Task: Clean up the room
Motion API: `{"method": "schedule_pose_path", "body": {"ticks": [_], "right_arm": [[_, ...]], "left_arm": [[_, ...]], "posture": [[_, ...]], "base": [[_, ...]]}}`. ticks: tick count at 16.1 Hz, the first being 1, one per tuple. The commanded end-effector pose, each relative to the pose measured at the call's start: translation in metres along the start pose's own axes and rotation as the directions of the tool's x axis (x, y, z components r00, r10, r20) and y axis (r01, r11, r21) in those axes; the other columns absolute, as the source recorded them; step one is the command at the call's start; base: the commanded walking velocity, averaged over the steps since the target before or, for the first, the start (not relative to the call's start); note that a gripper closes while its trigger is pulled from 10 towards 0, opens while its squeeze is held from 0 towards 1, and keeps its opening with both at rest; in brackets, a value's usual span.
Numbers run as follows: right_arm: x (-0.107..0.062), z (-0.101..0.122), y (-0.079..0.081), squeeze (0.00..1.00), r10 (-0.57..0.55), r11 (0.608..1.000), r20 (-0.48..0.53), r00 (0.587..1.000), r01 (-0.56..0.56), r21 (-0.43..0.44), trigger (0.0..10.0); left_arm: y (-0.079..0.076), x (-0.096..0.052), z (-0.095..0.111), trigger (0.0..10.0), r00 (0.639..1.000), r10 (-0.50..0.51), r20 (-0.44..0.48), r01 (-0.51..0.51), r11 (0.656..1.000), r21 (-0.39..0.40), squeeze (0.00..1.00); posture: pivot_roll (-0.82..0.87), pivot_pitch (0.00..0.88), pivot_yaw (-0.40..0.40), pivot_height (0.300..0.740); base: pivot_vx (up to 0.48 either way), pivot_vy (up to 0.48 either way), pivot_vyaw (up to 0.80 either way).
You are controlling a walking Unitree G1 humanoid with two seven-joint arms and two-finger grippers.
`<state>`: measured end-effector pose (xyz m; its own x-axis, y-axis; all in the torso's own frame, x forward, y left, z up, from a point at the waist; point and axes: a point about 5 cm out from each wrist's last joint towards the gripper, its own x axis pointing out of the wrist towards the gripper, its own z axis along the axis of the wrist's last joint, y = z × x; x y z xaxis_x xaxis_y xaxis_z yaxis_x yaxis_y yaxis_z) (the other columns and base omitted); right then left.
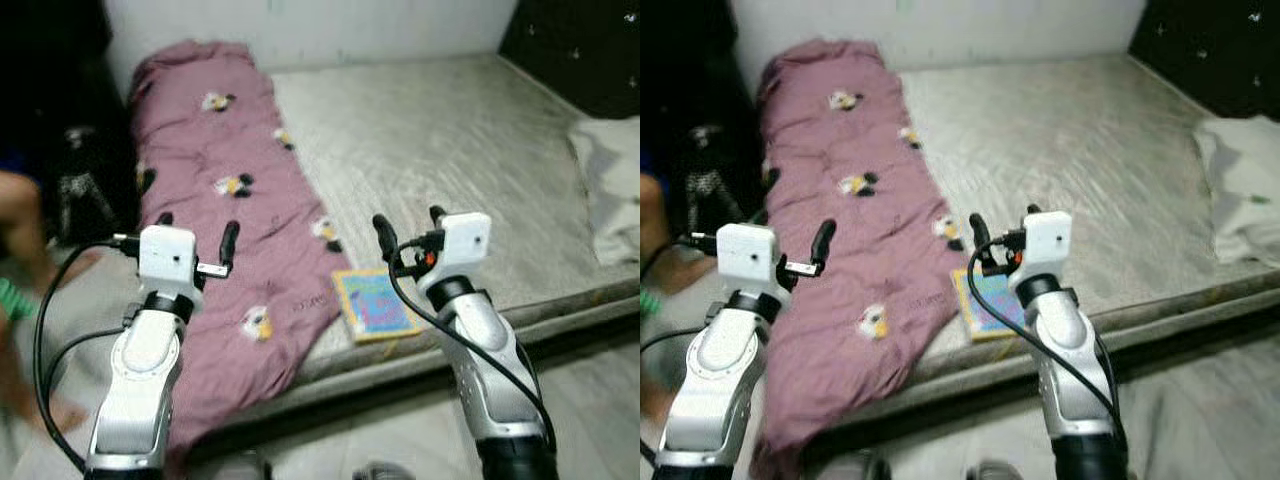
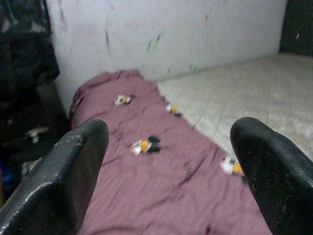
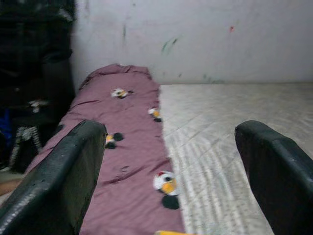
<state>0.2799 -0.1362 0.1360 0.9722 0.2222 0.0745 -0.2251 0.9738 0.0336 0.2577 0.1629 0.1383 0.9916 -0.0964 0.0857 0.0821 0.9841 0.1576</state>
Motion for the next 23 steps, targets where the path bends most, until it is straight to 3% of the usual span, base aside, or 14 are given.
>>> {"method": "schedule_pose_path", "body": {"ticks": [1, 3, 5, 18, 23], "right_arm": [[-0.002, -0.003, -0.009, 0.0, -0.025, 1.0, -0.012, 1.0, 0.025, -0.009, 10.0], [-0.001, -0.003, -0.009, 0.0, -0.027, 1.0, -0.014, 1.0, 0.027, 0.006, 10.0], [0.0, -0.002, -0.008, 0.0, -0.006, 0.999, -0.011, 1.0, 0.006, -0.034, 10.0], [0.006, -0.002, -0.006, 0.0, 0.014, 1.0, 0.003, 1.0, -0.014, -0.016, 10.0], [-0.001, -0.006, -0.015, 0.0, -0.012, 1.0, -0.01, 1.0, 0.012, -0.026, 10.0]], "left_arm": [[-0.005, 0.0, 0.001, 10.0, 1.0, -0.004, 0.003, 0.004, 1.0, 0.006, 0.0], [-0.006, 0.001, 0.0, 10.0, 1.0, 0.008, 0.003, -0.008, 1.0, 0.016, 0.0], [-0.007, 0.001, -0.002, 10.0, 1.0, 0.012, 0.001, -0.012, 1.0, 0.02, 0.0], [-0.006, 0.004, -0.005, 10.0, 1.0, 0.015, 0.004, -0.016, 1.0, 0.012, 0.0], [-0.004, 0.003, -0.008, 10.0, 1.0, 0.013, -0.001, -0.013, 1.0, -0.002, 0.0]], "posture": [[0.01, 0.041, -0.045, 0.74], [0.01, 0.038, -0.05, 0.74], [0.01, 0.033, -0.053, 0.74], [0.01, 0.018, -0.068, 0.74], [0.01, 0.013, -0.071, 0.74]], "base": [[0.0, 0.0, 0.0], [0.0, 0.0, 0.0], [0.0, 0.0, 0.0], [0.0, 0.0, 0.79], [0.0, -0.277, 0.0]]}}
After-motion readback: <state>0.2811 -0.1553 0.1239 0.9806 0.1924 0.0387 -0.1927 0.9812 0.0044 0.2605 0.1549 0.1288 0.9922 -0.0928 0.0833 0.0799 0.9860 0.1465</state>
